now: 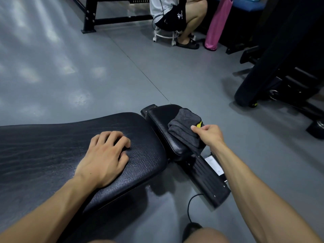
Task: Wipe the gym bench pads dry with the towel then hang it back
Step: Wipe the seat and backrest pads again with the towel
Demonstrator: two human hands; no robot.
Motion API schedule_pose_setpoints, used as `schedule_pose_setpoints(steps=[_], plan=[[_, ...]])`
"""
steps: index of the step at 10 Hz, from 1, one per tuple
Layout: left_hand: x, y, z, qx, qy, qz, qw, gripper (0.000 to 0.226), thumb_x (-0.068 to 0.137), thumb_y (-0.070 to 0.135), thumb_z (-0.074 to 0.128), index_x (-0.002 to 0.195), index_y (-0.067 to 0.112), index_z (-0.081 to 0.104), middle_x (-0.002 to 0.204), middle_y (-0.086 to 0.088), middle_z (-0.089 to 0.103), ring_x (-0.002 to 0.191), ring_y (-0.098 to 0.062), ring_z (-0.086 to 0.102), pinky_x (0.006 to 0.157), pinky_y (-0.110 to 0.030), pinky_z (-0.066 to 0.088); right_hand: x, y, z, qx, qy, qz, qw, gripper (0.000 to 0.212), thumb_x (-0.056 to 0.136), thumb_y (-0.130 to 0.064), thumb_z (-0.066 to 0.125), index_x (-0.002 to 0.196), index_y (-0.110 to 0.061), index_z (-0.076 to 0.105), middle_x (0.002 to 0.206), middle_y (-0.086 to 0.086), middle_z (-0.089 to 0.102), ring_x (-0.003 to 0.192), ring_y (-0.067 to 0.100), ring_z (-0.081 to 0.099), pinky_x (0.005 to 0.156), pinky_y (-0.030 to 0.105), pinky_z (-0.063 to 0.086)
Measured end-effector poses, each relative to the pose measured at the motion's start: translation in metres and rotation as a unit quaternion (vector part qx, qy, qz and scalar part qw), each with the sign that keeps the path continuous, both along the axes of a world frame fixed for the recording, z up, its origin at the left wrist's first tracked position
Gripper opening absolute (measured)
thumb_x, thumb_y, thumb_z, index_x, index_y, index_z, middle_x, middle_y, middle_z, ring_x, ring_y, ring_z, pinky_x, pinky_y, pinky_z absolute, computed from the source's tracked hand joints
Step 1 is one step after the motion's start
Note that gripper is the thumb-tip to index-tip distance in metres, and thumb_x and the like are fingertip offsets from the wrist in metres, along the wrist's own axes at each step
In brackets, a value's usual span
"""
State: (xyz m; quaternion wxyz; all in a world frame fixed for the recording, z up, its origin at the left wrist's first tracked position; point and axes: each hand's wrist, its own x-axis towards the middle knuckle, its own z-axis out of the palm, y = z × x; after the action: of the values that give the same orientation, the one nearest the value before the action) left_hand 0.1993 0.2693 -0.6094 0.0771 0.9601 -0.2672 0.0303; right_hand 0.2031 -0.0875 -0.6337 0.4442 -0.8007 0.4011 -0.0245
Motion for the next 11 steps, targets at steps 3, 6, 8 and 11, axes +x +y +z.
schedule_pose_setpoints(steps=[3,6,8,11], plan=[[0.001,0.001,-0.001,-0.004,0.001,-0.002,1.0,0.024,0.091,0.04,0.038,0.108,0.032,0.053,0.121,0.009,0.051,0.119,-0.023,0.045,0.105,-0.042,0.033,-0.041,0.012,0.008,0.159,-0.06,-0.103,0.98,0.012,0.08,-0.023,0.071,0.082,-0.013,0.063,0.073,0.004,0.05,0.062,0.018,0.042,0.058,0.031,0.037],[0.0,0.001,-0.002,-0.012,-0.004,-0.007,1.0,0.024,0.091,0.04,0.038,0.107,0.032,0.054,0.121,0.009,0.051,0.117,-0.023,0.045,0.103,-0.042,0.032,-0.035,0.006,0.002,0.324,0.036,-0.109,0.939,0.061,0.077,-0.053,0.082,0.119,-0.014,0.061,0.115,0.016,0.065,0.086,0.03,0.072,0.062,0.048,0.064],[0.0,0.0,-0.002,-0.011,-0.004,-0.007,1.0,0.025,0.09,0.04,0.037,0.107,0.032,0.054,0.12,0.009,0.051,0.117,-0.023,0.044,0.103,-0.041,0.031,-0.031,-0.003,0.015,0.297,0.026,-0.114,0.948,0.019,0.087,-0.02,0.076,0.091,-0.014,0.058,0.072,0.004,0.057,0.059,0.015,0.057,0.042,0.024,0.05],[0.0,0.001,-0.001,-0.015,0.001,-0.007,1.0,0.024,0.091,0.04,0.037,0.106,0.033,0.053,0.12,0.01,0.051,0.117,-0.022,0.045,0.104,-0.041,0.033,-0.006,-0.018,0.114,-0.033,-0.109,0.063,0.991,0.025,0.072,-0.005,0.074,0.092,-0.019,0.065,0.071,-0.004,0.063,0.062,0.016,0.058,0.055,0.027,0.045]])
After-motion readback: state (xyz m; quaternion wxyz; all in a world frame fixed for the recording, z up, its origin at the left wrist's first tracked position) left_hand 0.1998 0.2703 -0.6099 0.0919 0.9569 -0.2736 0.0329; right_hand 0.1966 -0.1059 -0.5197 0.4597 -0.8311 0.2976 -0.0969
